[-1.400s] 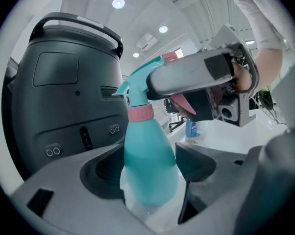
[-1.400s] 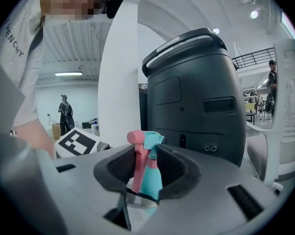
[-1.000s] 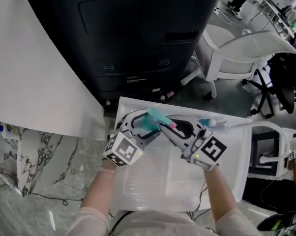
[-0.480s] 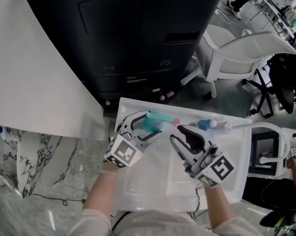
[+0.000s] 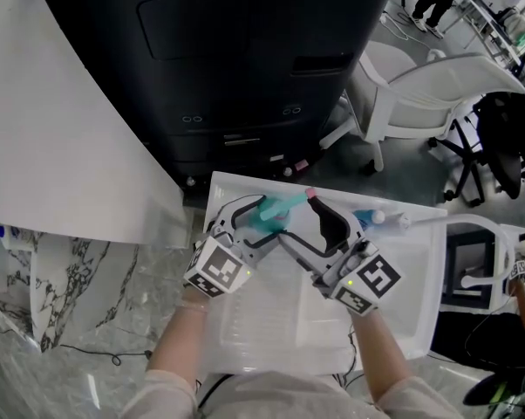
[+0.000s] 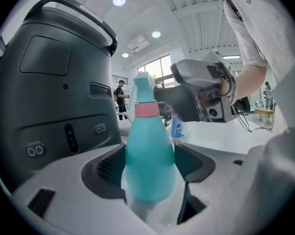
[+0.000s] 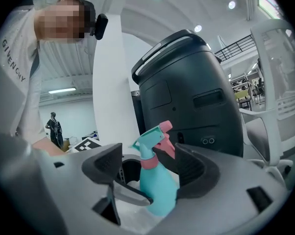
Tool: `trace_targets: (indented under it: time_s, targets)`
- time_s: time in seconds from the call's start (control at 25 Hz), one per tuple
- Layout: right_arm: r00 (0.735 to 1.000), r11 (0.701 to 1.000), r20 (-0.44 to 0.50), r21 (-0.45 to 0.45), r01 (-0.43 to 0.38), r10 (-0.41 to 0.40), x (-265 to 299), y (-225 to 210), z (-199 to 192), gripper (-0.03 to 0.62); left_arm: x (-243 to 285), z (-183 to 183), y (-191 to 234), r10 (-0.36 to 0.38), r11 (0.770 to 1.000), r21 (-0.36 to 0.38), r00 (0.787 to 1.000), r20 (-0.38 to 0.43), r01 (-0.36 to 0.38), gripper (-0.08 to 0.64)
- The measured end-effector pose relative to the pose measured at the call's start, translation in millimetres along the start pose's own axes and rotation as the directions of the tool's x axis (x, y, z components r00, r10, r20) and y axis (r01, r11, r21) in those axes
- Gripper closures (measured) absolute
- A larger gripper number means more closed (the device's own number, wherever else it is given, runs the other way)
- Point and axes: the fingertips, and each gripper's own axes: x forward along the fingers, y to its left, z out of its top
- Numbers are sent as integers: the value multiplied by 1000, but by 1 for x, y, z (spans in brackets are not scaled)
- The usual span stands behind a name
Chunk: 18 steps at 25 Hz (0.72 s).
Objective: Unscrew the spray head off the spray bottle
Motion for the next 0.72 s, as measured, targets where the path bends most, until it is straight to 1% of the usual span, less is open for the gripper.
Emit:
trace_targets:
  time_s: [0.08, 0.16, 0.28, 0.36, 0.48, 0.56, 0.72]
  targets:
    - [1000, 1000, 8, 5, -25, 25, 8, 1, 2, 227, 0, -1, 0, 2, 1000, -2, 1000, -3, -2, 244]
    - [999, 999, 17, 21, -35, 35, 14, 2, 4, 204, 1, -1, 0, 4, 1000, -4, 1000, -5, -4, 244]
    - [999, 998, 17, 50, -35, 34, 23, 6, 5, 199, 0, -1, 0, 5, 1000, -7, 1000, -7, -5, 244]
    - [1000, 998, -2, 49, -29, 29, 29, 9, 4, 201, 0, -2, 0, 3, 1000, -13, 1000, -9, -3, 244]
    - [998, 1000, -57, -17, 7, -8, 33, 10, -2, 233, 0, -3, 0, 0, 1000, -19, 1000, -11, -1, 244]
    - [996, 998, -81, -49, 28, -32, 30, 8, -4, 270, 0, -2, 0, 3, 1000, -22, 1000, -9, -3, 244]
    - [995, 998, -82, -46, 53, -57, 15, 1, -5, 290, 1, -3, 0, 3, 1000, -29, 1000, -5, -3, 244]
